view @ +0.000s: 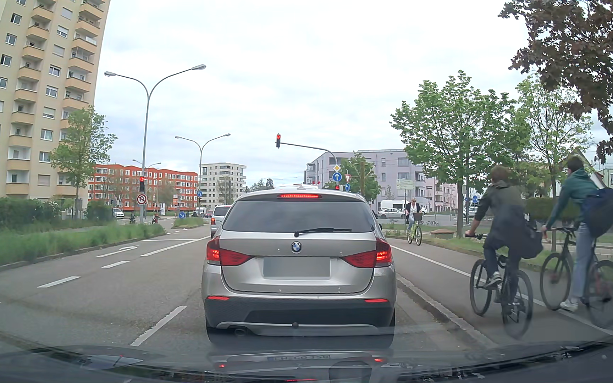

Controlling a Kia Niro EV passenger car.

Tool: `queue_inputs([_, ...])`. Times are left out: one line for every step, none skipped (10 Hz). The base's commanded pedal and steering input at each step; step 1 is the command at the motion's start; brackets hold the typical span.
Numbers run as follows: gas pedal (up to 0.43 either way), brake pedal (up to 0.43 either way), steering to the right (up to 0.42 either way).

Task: Follow the waypoints while adhering to traffic rules and regulations

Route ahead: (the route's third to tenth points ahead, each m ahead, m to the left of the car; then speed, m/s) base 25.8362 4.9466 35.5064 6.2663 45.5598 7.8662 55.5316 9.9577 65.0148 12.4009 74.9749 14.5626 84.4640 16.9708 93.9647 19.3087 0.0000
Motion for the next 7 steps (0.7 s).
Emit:
queue_inputs([0.000, 0.244, -0.010])
queue_inputs([0.000, 0.244, -0.010])
queue_inputs([0.000, 0.250, -0.010])
queue_inputs([0.000, 0.250, -0.010])
queue_inputs([0.000, 0.250, -0.010])
queue_inputs([0.000, 0.244, -0.009])
queue_inputs([0.000, 0.250, -0.009])
